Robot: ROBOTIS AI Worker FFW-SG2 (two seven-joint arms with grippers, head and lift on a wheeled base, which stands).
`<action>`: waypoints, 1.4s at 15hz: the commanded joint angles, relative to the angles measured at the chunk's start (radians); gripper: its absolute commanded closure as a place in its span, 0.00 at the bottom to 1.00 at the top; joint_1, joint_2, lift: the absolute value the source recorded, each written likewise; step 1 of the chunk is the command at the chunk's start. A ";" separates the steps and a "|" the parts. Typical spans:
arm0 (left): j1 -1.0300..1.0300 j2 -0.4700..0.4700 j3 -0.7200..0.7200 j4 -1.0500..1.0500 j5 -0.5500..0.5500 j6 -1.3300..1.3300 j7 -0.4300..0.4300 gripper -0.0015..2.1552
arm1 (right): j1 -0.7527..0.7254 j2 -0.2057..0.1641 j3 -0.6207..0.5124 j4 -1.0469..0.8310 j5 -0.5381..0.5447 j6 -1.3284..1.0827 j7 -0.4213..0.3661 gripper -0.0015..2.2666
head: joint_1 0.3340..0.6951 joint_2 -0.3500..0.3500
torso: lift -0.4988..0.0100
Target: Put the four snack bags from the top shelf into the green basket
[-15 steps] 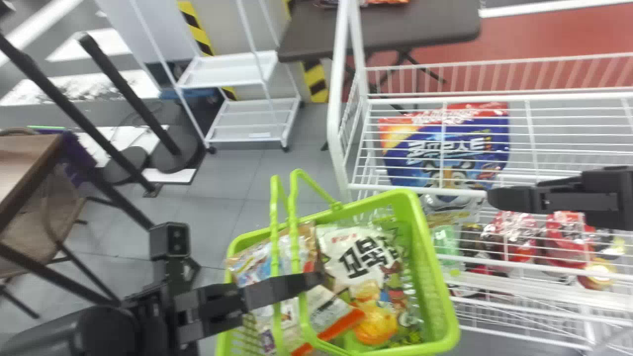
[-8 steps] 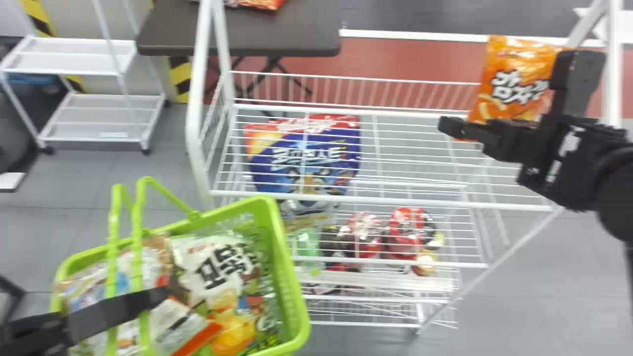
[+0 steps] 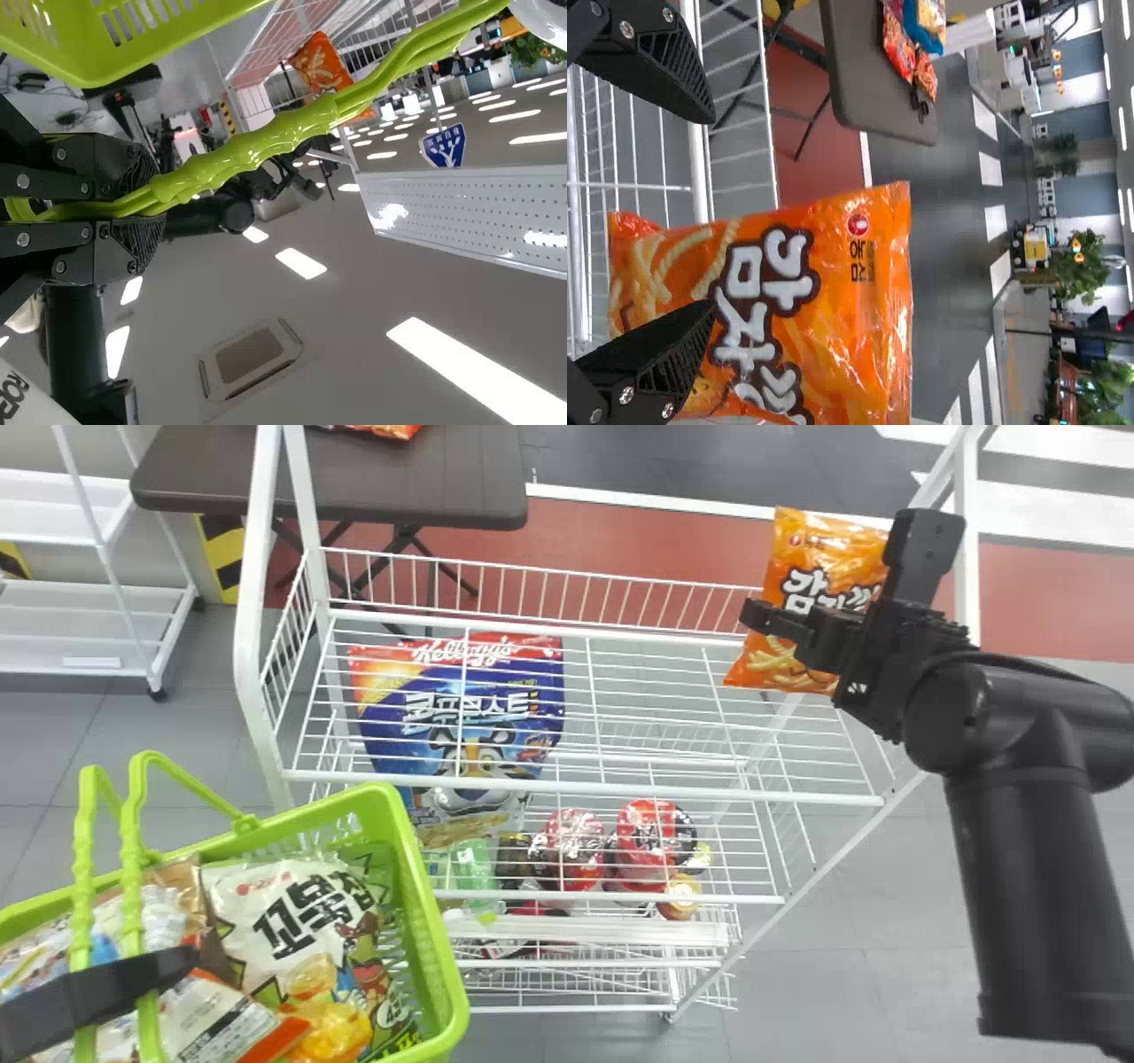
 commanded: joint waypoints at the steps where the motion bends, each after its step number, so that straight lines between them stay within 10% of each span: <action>1: -0.008 0.001 -0.002 0.017 -0.001 0.000 -0.010 1.00 | -0.045 0.017 0.017 0.093 0.078 -0.034 -0.023 0.04 | 1.00 0.22 | 0.98; 9: -0.035 0.013 -0.002 0.084 -0.003 0.000 -0.010 1.00 | -0.249 0.080 0.045 0.478 0.251 -0.203 -0.064 0.11 | 1.00 0.21 | 0.98; 13: -0.038 0.018 0.000 0.103 0.000 -0.009 -0.010 1.00 | -0.235 0.098 0.039 0.480 0.246 -0.206 -0.087 0.96 | 1.00 0.22 | 0.98; 21: -0.037 0.016 0.018 0.112 0.005 -0.009 -0.010 1.00 | 0.017 0.111 0.001 0.056 0.119 -0.132 -0.089 0.99 | 1.00 0.25 | 0.98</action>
